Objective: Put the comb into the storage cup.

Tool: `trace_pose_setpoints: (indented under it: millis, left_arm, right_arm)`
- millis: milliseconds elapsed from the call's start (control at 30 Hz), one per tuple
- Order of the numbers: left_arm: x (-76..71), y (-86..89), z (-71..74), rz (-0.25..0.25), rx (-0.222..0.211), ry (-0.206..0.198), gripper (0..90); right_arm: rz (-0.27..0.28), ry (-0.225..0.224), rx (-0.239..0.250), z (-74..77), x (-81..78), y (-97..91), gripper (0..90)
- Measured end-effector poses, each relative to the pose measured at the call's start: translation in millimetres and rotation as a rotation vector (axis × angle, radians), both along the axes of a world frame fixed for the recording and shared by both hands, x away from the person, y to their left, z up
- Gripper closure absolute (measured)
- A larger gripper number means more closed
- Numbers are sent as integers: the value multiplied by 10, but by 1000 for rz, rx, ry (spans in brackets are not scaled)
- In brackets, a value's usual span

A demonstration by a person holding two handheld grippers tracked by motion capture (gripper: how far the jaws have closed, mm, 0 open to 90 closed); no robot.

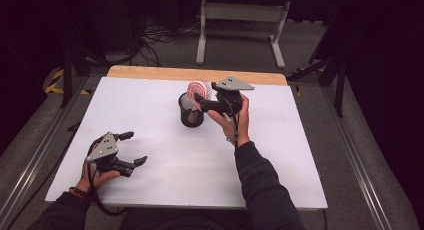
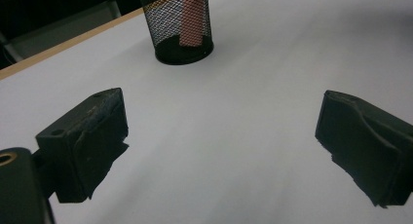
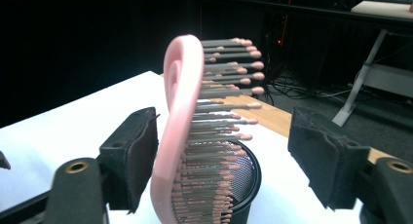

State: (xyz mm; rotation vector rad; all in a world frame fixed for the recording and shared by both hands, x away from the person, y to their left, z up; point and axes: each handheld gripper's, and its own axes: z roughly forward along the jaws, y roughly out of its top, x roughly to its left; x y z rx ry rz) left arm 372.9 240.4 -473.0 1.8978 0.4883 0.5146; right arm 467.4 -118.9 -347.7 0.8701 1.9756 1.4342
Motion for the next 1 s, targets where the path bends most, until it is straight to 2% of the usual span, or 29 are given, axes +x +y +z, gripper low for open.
trace_pose_setpoints:
  millis: [133, 333, 400, 433, 500, 833, 900, 1000]
  left_arm:
    - [-1, 2, 2, 1, 2, 2, 56]
    - [-1, 4, 4, 1, 1, 0, 55]
    - [-2, 4, 5, 0, 2, -2, 55]
    - [-3, 5, 5, 1, 0, -1, 55]
    - [-5, 6, 5, 3, 0, -1, 55]
    - [1, 11, 3, 6, -5, 3, 51]
    - [1, 18, 3, 8, -9, 4, 51]
    - [2, 15, 3, 7, -8, 3, 51]
  right_arm:
    - [33, -19, 1, 51, -35, 2, 212]
    - [20, -48, -22, 99, -78, -2, 163]
    - [14, -50, -17, 107, -87, -1, 168]
    - [-1, -70, -14, 121, -112, -7, 173]
    - [0, -82, -12, 138, -131, -9, 173]
    - [-11, -102, -50, 181, -183, -11, 158]
    - [-20, -111, -77, 191, -198, -20, 157]
    - [-22, -117, -88, 198, -216, -33, 154]
